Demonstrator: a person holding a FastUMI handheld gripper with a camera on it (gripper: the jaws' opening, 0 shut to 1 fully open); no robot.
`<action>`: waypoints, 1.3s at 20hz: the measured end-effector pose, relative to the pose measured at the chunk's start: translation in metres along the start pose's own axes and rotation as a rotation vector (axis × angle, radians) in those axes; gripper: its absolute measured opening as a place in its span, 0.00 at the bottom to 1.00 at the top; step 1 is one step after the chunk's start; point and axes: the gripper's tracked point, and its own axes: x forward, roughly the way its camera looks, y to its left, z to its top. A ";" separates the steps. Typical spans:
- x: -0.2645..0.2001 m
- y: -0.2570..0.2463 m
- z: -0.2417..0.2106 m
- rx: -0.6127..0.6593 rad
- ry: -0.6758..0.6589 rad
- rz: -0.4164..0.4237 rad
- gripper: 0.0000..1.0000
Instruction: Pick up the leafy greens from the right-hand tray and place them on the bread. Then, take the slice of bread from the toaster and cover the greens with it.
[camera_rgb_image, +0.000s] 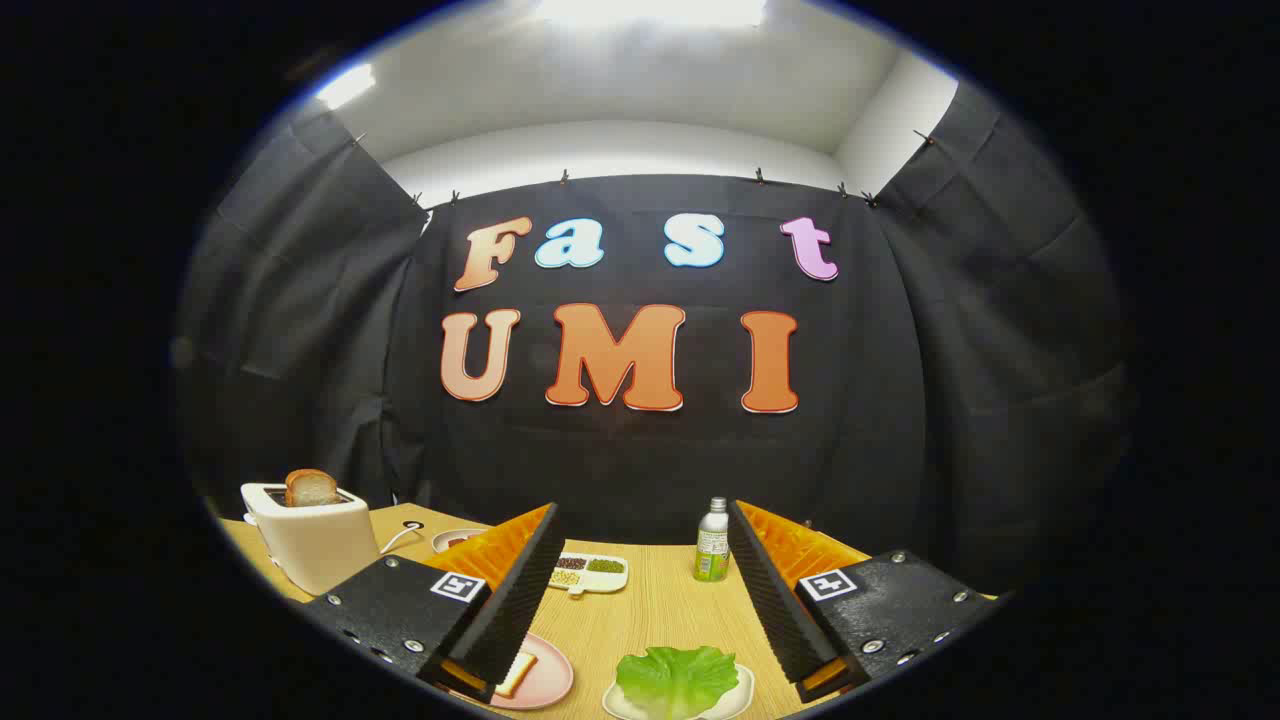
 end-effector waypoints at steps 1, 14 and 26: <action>0.000 0.000 -0.001 -0.003 0.001 0.000 0.98; 0.000 -0.001 -0.001 0.013 0.009 0.007 0.98; 0.011 -0.017 -0.036 -0.010 0.129 -0.004 0.98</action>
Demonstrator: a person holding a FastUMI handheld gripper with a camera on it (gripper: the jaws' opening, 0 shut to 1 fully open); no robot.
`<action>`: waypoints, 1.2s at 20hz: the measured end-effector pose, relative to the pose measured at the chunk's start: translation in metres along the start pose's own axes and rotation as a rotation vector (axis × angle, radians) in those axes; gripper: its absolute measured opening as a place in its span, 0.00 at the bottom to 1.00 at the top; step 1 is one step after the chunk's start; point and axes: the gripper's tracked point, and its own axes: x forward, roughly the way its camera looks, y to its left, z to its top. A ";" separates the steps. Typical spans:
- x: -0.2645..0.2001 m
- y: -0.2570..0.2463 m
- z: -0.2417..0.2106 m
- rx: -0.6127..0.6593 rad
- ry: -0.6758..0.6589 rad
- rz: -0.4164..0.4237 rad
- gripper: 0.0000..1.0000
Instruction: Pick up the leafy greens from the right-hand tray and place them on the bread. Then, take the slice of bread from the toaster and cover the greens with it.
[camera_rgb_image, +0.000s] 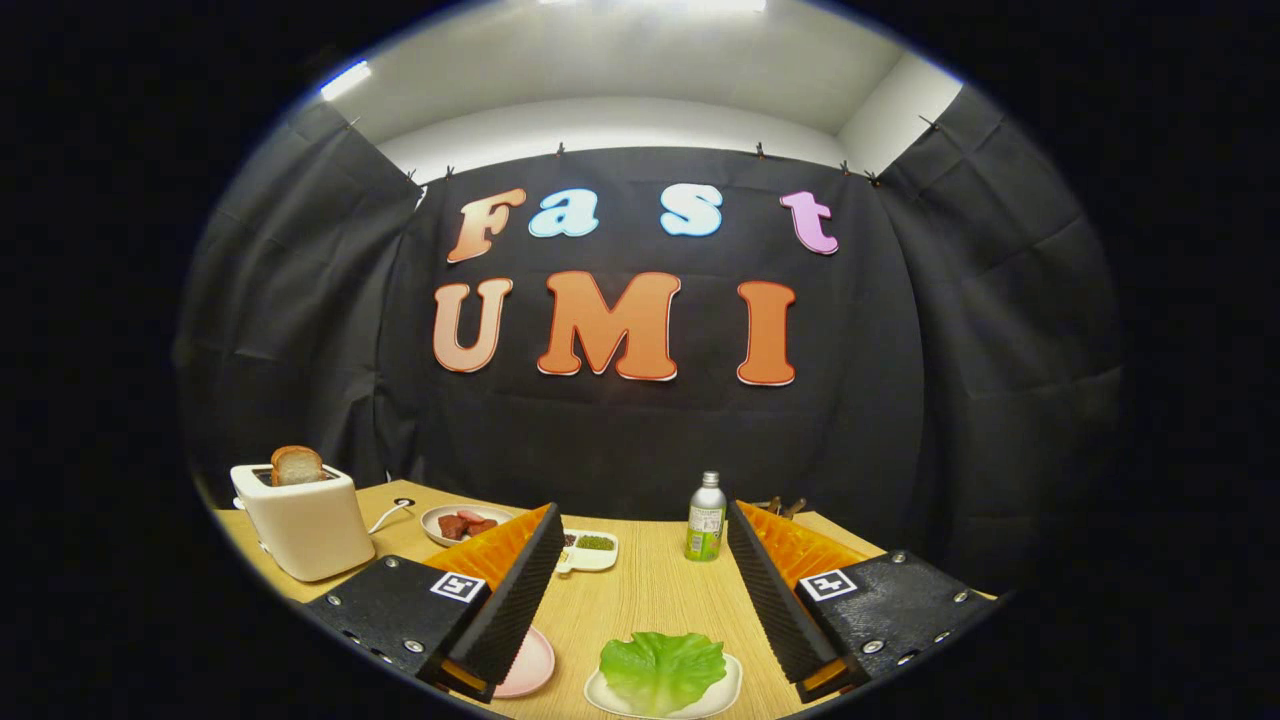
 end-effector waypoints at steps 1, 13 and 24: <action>0.003 -0.001 -0.007 0.002 0.026 0.003 0.98; 0.008 -0.001 -0.129 0.062 0.608 0.103 0.99; 0.003 0.007 -0.191 0.112 0.943 0.123 0.96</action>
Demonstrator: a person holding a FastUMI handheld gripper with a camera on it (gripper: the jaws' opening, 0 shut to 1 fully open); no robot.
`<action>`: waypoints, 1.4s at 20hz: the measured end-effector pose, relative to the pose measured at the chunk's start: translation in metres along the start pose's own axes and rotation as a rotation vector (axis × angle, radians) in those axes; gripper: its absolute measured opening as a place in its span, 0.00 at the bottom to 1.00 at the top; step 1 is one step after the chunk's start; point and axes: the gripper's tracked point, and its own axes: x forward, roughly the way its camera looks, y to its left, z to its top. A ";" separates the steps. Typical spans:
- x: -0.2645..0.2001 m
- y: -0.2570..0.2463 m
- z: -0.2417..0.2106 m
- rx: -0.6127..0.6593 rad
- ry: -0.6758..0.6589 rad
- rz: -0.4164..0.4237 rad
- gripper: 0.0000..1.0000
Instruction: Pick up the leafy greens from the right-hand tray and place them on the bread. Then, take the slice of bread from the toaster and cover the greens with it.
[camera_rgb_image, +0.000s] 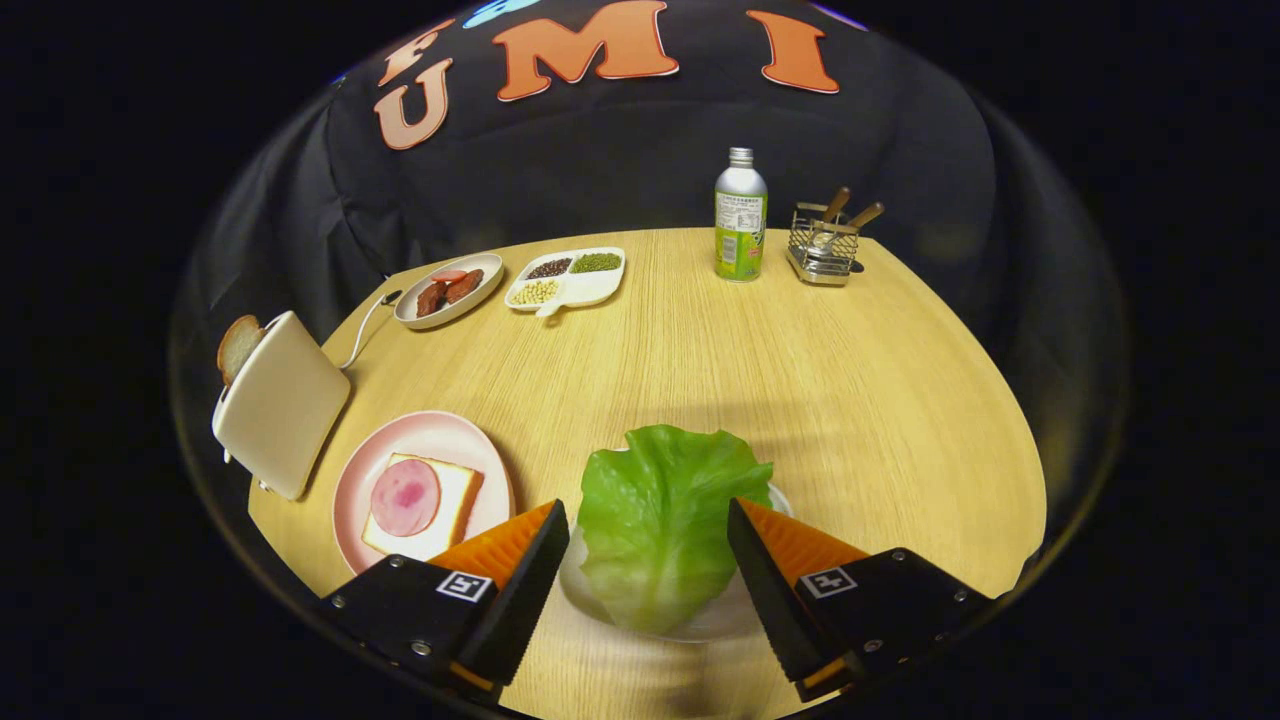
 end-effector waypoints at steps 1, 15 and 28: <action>0.003 0.002 -0.002 0.009 0.025 0.003 0.95; 0.034 -0.027 -0.023 -0.048 0.163 -0.130 0.54; 0.005 -0.001 0.011 0.060 -0.001 0.068 0.04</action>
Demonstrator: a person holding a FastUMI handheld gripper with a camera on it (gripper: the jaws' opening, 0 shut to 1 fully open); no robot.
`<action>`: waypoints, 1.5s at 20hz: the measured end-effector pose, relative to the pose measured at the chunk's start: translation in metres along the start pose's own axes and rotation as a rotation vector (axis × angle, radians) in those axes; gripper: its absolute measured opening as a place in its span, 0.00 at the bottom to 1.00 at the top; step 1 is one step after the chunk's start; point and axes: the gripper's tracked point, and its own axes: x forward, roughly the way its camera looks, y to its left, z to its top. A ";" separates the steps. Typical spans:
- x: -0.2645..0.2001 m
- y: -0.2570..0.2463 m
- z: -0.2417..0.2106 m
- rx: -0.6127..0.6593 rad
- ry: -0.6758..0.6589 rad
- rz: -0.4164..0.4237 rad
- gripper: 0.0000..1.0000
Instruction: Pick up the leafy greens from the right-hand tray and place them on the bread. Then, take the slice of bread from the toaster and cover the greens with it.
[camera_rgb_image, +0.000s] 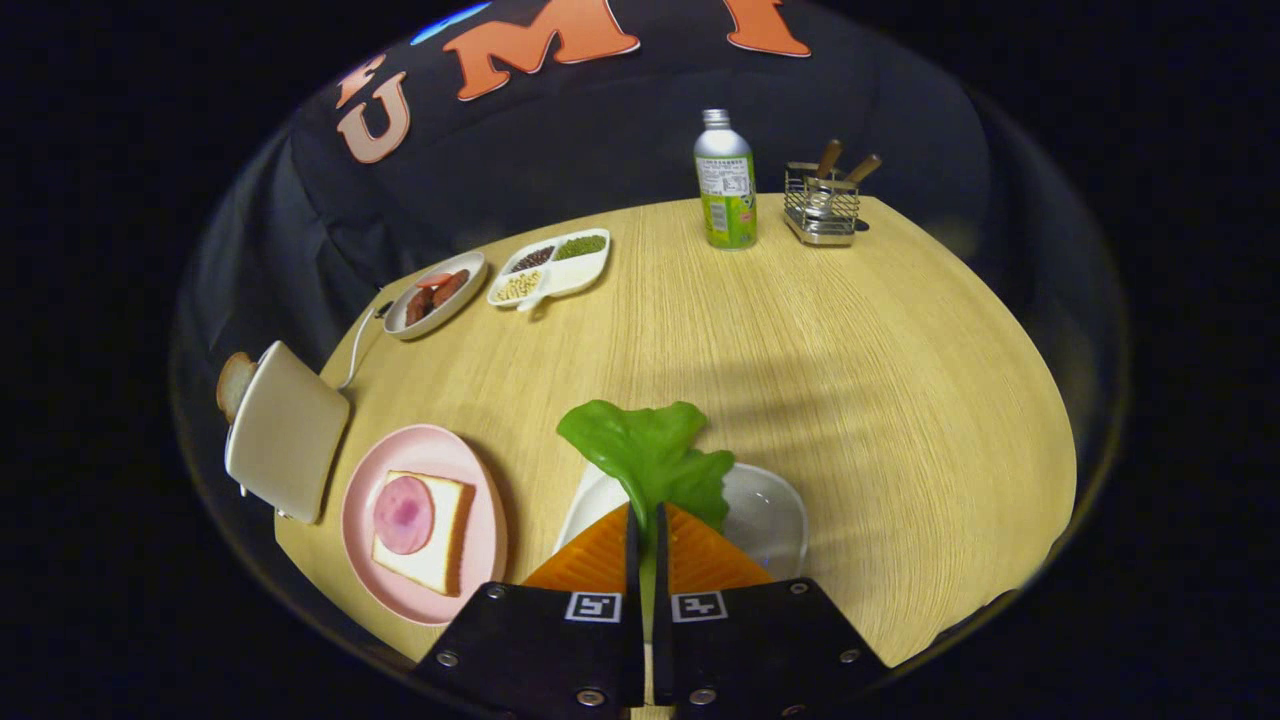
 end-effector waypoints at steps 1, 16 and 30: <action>-0.005 0.008 0.005 -0.007 -0.016 0.021 0.04; -0.008 0.138 -0.005 -0.181 -0.006 0.270 0.04; 0.021 0.184 -0.045 -0.209 0.115 0.323 0.29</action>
